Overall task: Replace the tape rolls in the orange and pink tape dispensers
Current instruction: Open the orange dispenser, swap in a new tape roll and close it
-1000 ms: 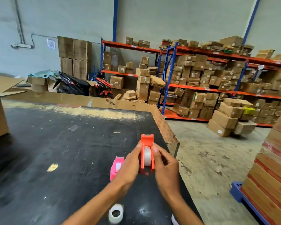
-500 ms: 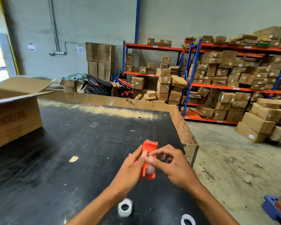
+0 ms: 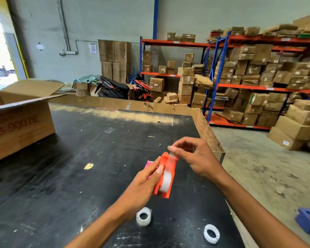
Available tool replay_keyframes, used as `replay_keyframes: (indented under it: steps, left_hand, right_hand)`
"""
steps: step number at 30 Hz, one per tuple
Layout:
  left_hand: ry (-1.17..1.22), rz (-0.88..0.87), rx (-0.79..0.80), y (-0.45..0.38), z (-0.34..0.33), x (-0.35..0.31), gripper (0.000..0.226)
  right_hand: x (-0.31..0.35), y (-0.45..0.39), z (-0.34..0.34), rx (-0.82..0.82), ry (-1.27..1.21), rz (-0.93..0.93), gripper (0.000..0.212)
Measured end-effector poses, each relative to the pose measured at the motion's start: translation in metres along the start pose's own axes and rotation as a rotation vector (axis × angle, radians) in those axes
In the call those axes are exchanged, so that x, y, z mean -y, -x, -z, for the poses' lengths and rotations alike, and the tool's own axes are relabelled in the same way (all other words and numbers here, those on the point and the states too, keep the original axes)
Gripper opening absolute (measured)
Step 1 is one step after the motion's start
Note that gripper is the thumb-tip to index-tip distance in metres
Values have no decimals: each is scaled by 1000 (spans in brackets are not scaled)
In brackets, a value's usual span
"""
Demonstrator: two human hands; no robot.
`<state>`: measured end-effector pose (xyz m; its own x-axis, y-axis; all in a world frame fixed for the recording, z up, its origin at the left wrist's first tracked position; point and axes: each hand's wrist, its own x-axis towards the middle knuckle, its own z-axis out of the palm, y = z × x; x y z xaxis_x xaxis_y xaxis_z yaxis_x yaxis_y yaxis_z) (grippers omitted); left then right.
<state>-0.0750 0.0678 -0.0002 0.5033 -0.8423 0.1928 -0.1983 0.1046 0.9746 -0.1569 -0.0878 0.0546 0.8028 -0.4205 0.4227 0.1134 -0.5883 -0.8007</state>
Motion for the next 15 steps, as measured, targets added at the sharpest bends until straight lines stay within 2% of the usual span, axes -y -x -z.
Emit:
replay_keyframes:
  steps: [4, 7, 10, 13, 15]
  left_hand:
    - [10, -31, 34, -1, 1, 1, 36]
    - [-3, -53, 81, -5, 1, 6, 43]
    - [-5, -52, 123, -8, 2, 12, 52]
    - [3, -50, 150, -13, 3, 18, 51]
    - [17, -45, 161, -17, 5, 20, 48]
  right_hand:
    - [1, -4, 3, 73, -146, -195, 15]
    - [4, -5, 7, 146, -285, -355, 7]
    - [7, -6, 13, 192, -276, -429, 11]
    - [7, -9, 14, 170, -242, -468, 17]
    - [6, -10, 12, 147, -208, -489, 13]
